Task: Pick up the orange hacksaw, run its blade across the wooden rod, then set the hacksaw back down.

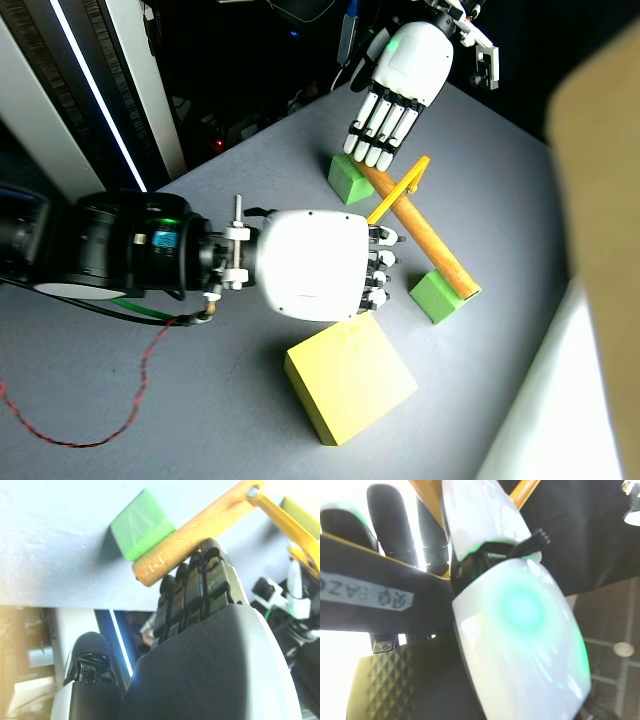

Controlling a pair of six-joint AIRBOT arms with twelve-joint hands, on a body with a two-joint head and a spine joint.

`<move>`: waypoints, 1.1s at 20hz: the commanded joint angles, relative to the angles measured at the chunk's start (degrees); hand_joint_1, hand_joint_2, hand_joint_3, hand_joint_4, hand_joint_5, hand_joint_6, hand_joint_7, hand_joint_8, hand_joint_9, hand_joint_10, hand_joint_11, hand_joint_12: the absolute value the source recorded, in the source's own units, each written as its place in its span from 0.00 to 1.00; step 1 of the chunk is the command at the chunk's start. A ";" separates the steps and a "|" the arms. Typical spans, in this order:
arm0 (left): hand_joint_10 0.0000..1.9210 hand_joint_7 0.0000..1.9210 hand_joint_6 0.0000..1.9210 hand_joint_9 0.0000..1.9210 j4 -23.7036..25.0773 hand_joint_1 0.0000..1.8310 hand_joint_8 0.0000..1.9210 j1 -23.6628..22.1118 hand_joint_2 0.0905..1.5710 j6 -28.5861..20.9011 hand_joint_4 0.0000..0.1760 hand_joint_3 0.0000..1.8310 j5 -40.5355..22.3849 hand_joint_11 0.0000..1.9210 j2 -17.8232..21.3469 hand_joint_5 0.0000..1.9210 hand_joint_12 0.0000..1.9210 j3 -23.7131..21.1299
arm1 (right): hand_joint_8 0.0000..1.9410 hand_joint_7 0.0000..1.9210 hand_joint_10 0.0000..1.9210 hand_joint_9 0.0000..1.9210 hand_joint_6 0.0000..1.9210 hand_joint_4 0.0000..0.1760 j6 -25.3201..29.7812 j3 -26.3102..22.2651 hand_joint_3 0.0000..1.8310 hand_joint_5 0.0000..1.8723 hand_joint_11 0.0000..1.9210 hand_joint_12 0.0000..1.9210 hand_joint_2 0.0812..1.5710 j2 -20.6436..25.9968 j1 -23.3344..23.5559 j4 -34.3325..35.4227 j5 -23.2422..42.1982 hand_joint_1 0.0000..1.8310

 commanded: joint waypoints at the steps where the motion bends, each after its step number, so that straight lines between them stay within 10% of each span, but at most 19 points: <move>1: 0.00 0.07 0.00 0.07 -1.61 0.03 0.00 -0.20 0.79 0.06 0.00 0.00 -0.96 0.00 0.11 0.08 0.17 0.31 | 0.60 0.54 0.58 0.56 0.43 0.00 -0.20 -1.63 0.00 0.50 0.50 0.75 0.70 1.65 0.64 0.68 9.54 0.69; 12: 0.00 0.07 0.00 0.06 -1.62 0.04 0.00 -0.20 0.79 0.06 0.00 0.00 -0.95 0.00 0.11 0.08 0.17 0.29 | 0.59 0.55 0.57 0.57 0.42 0.00 1.02 -16.92 0.00 0.51 0.52 0.72 0.69 14.14 -7.85 6.02 16.12 0.69; 22: 0.00 0.09 0.00 0.08 -1.62 0.05 0.00 -0.26 0.79 0.06 0.00 0.00 -0.96 0.00 0.10 0.10 0.19 0.26 | 0.59 0.55 0.57 0.57 0.43 0.00 11.14 -17.63 0.00 0.50 0.50 0.74 0.69 14.23 -22.47 6.69 21.58 0.69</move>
